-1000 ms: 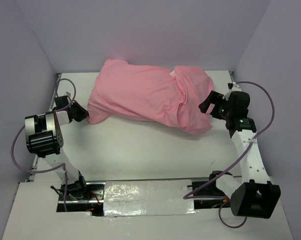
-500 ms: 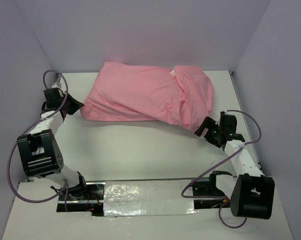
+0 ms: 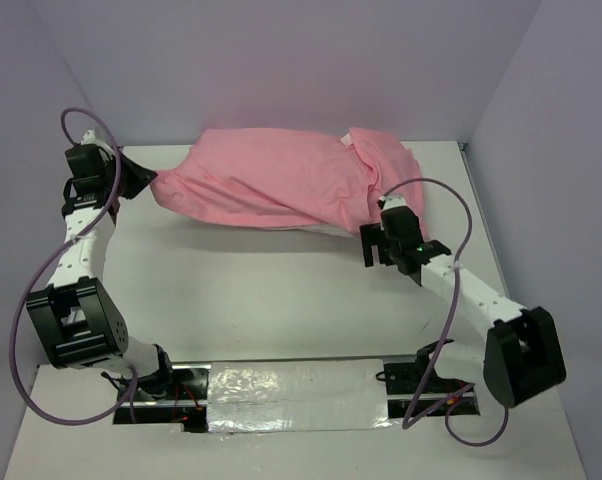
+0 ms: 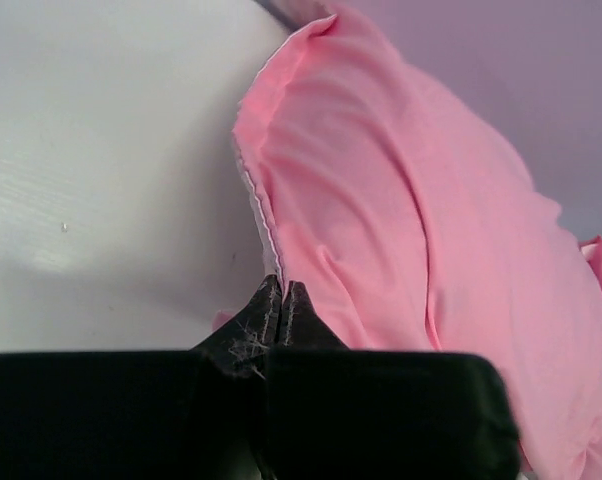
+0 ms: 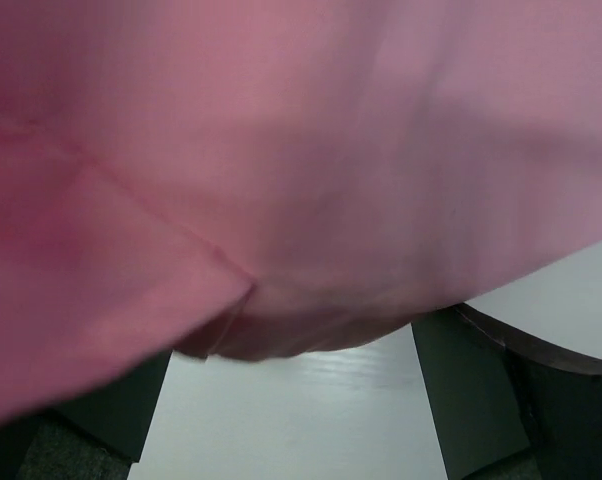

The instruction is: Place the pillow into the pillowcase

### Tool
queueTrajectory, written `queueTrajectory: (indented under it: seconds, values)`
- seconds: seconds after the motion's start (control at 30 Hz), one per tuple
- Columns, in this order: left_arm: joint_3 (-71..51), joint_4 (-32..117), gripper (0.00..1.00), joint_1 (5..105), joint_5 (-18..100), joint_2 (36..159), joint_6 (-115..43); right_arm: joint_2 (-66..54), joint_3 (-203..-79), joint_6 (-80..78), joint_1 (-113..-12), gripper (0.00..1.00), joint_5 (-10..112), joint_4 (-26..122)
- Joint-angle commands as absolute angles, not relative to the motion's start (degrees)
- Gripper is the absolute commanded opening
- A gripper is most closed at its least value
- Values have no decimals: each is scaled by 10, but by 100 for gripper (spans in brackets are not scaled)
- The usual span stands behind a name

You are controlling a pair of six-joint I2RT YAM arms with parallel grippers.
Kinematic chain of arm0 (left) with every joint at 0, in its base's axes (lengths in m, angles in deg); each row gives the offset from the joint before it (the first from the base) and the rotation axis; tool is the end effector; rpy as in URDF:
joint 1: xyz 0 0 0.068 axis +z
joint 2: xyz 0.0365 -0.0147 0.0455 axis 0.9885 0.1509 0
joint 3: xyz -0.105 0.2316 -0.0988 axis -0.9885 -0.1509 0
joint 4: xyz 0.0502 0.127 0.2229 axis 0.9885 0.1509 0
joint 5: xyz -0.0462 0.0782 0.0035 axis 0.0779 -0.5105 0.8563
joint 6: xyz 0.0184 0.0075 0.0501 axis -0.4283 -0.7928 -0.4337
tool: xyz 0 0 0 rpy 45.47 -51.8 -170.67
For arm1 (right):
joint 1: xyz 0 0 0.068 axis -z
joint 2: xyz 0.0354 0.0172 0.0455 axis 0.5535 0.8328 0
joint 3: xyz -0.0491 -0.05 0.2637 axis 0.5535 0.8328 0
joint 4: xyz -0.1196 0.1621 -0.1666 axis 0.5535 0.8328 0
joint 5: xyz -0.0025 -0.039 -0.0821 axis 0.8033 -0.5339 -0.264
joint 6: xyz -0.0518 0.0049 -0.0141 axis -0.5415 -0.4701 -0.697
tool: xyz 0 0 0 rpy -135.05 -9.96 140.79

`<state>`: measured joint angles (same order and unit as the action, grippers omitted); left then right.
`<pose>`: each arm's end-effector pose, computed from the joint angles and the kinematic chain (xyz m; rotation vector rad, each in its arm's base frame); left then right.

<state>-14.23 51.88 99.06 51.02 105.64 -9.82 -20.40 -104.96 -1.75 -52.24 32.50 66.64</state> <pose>0.3294 0.0937 0.3253 -0.7324 1.8476 -0.5370 0.2258 0.0688 0.2189 -0.1702 2.3579 -0.0271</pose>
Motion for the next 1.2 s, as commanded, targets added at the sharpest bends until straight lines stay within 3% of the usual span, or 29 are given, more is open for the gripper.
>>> queueTrajectory:
  seconds: [0.0,0.5,0.57,0.6,0.67,0.77,0.8,1.0,1.17]
  values:
    - [-105,519,0,992,511,1034,-100,-141,-1101,-71,-547,100,117,667]
    - [-74,543,0,992,480,1040,-118,-113,-1090,-142,-525,98,32,611]
    - [-67,544,0,992,480,1046,-117,-104,-1087,-169,-515,90,45,594]
    - [-63,550,0,992,481,1048,-119,-104,-1086,-175,-505,70,48,589]
    - [-54,553,0,992,474,1053,-121,-115,-1086,-182,-493,49,63,584]
    - [-45,555,0,991,461,1054,-123,-143,-1083,-203,-475,6,83,574]
    - [-40,558,0,992,457,1056,-124,-151,-1087,-198,-468,0,75,577]
    - [66,591,0,993,462,1078,-126,-259,-1179,-206,-460,0,26,587]
    - [315,660,0,995,445,1091,-124,-336,-1353,-279,-453,0,37,482]
